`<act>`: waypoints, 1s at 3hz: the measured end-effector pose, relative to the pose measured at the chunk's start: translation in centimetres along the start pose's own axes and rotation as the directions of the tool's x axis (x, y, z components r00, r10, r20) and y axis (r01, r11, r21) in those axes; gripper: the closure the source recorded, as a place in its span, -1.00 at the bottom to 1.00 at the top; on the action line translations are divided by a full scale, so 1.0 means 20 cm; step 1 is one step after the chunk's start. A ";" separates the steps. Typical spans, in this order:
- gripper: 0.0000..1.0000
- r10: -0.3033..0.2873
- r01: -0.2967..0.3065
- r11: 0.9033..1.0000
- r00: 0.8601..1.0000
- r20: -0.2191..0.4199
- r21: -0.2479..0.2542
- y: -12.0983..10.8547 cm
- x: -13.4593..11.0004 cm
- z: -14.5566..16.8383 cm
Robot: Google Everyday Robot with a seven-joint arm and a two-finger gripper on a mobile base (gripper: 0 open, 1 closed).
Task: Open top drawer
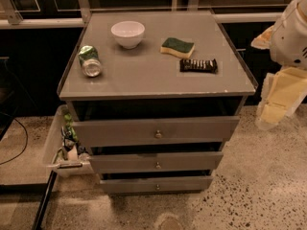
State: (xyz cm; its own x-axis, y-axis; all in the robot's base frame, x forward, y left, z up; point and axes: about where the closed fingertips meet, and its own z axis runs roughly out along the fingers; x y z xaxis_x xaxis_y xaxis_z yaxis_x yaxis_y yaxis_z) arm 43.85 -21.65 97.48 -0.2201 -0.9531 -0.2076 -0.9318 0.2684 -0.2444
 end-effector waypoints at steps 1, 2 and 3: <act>-1.00 -0.034 0.035 0.999 0.999 0.033 -0.030 0.02 0.01 0.18; -1.00 -0.097 0.101 0.994 0.992 0.079 -0.044 0.07 0.03 0.41; -1.00 -0.164 0.174 0.984 0.974 0.157 -0.050 0.11 0.05 0.65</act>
Offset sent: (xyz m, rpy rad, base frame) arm 0.0160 0.0149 -0.1454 0.0890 0.0162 0.2186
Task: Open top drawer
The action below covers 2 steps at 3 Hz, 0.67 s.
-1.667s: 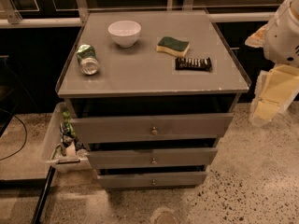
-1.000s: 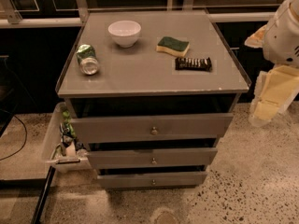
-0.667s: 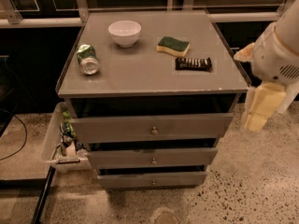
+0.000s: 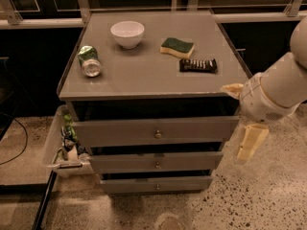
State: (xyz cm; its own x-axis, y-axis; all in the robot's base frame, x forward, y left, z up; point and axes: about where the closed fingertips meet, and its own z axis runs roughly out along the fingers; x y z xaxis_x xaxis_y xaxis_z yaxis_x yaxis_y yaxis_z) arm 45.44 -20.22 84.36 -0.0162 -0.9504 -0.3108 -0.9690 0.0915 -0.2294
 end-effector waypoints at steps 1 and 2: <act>-1.00 -0.064 0.065 0.998 0.997 0.041 -0.016 0.00 0.08 0.25; -1.00 -0.062 0.063 0.998 0.997 0.037 -0.020 -0.02 0.09 0.29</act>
Offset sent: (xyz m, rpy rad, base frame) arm 0.0092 -0.0005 -0.0423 0.0205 -0.0028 0.0587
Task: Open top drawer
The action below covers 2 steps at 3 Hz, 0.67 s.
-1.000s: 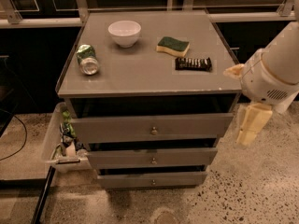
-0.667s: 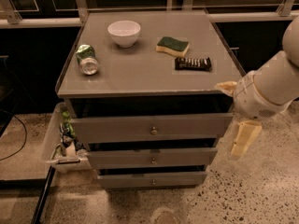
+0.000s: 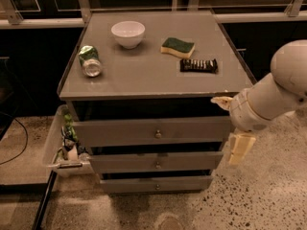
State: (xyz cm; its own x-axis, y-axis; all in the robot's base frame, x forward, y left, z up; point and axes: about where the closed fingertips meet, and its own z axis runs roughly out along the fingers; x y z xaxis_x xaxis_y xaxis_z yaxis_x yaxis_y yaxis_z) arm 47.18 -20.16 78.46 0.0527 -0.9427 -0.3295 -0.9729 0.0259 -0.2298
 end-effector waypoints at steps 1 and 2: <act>-1.00 0.029 -0.029 1.000 1.000 -0.006 -0.010 -0.08 0.08 0.14; -1.00 0.024 -0.024 0.999 1.000 -0.014 -0.022 -0.17 0.14 0.29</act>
Offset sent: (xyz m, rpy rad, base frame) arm 0.0820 -0.0093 -0.0917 -0.0220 0.0402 -0.0090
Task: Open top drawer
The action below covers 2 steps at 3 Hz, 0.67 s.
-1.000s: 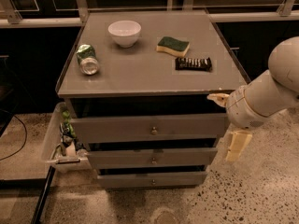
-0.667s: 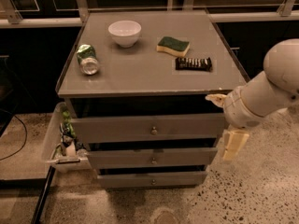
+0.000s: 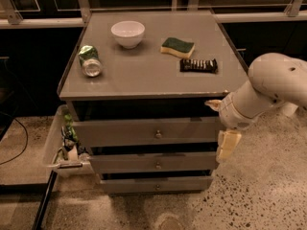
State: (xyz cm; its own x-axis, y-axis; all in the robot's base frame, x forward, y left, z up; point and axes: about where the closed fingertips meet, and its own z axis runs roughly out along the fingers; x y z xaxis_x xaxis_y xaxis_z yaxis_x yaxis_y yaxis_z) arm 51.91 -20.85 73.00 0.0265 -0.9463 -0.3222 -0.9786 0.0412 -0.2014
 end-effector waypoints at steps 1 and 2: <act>-1.00 -0.006 0.006 1.000 1.000 0.005 -0.006 -0.07 0.05 0.12; -1.00 -0.022 0.022 1.000 0.999 0.027 0.011 -0.11 0.08 0.20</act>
Offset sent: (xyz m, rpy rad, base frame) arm 0.0473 -0.0090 -0.0543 0.0451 -0.0559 0.0383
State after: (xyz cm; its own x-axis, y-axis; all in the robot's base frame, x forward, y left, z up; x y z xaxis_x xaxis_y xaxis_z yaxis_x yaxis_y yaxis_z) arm 54.98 -21.23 69.15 0.0538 -0.9381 -0.3423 -0.9755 0.0239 -0.2188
